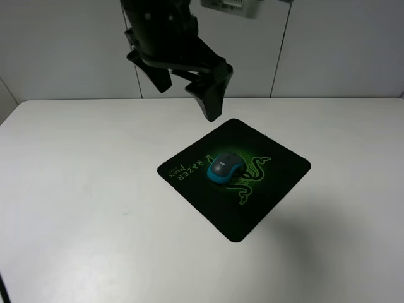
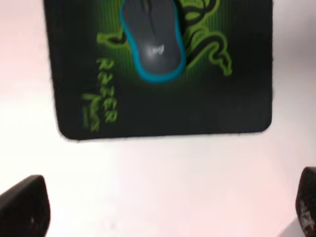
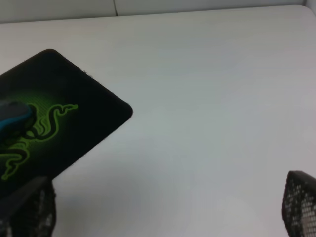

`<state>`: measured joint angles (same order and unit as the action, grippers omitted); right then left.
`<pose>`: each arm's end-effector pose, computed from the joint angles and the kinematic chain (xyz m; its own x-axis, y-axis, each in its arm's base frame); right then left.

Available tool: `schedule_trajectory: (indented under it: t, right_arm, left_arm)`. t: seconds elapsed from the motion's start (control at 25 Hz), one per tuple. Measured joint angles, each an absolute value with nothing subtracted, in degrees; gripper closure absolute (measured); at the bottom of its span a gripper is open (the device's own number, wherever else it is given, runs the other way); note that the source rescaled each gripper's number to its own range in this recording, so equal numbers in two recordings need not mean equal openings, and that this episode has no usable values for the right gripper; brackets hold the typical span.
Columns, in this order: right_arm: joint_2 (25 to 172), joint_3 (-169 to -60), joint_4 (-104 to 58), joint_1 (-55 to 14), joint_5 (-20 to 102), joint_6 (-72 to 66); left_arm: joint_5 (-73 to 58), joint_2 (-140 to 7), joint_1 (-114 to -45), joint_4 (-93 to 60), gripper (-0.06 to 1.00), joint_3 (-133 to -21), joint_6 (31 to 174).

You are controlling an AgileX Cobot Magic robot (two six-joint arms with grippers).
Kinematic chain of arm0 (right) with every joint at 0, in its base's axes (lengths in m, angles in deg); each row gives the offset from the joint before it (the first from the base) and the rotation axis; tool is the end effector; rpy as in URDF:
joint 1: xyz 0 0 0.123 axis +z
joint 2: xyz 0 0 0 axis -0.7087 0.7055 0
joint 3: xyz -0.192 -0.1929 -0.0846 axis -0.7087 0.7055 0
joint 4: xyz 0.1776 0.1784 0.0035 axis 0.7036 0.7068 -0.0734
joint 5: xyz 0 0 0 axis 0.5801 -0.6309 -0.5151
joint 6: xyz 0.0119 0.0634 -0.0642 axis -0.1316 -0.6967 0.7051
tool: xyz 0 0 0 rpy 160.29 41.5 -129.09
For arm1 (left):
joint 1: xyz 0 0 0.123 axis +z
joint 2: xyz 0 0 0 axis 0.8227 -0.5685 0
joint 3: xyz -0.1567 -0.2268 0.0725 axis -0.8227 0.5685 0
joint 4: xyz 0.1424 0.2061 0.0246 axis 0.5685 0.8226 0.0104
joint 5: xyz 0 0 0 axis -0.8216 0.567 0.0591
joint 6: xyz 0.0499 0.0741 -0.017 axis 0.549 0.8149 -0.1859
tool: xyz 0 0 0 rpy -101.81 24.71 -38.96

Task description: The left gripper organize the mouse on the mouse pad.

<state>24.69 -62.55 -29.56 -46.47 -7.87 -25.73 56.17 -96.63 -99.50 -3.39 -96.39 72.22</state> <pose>-0.0033 0.0022 0.2791 -0.4169 0.0238 -0.9086 0.0084 0.9997 0.0224 0.2796 -0.2714 0.3282 -0.6117 0.6897 -0.3875 0.7404 0.6717 0.0268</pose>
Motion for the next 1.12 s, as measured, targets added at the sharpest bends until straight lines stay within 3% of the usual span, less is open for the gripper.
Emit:
schedule_trajectory:
  t: [1.12]
  right_arm:
    - [24.69,-62.55,-29.56,-46.47,-7.87,-25.73]
  left_arm:
    - [56.33,-31.9,-99.5,-0.95,-0.06,-48.78,72.07]
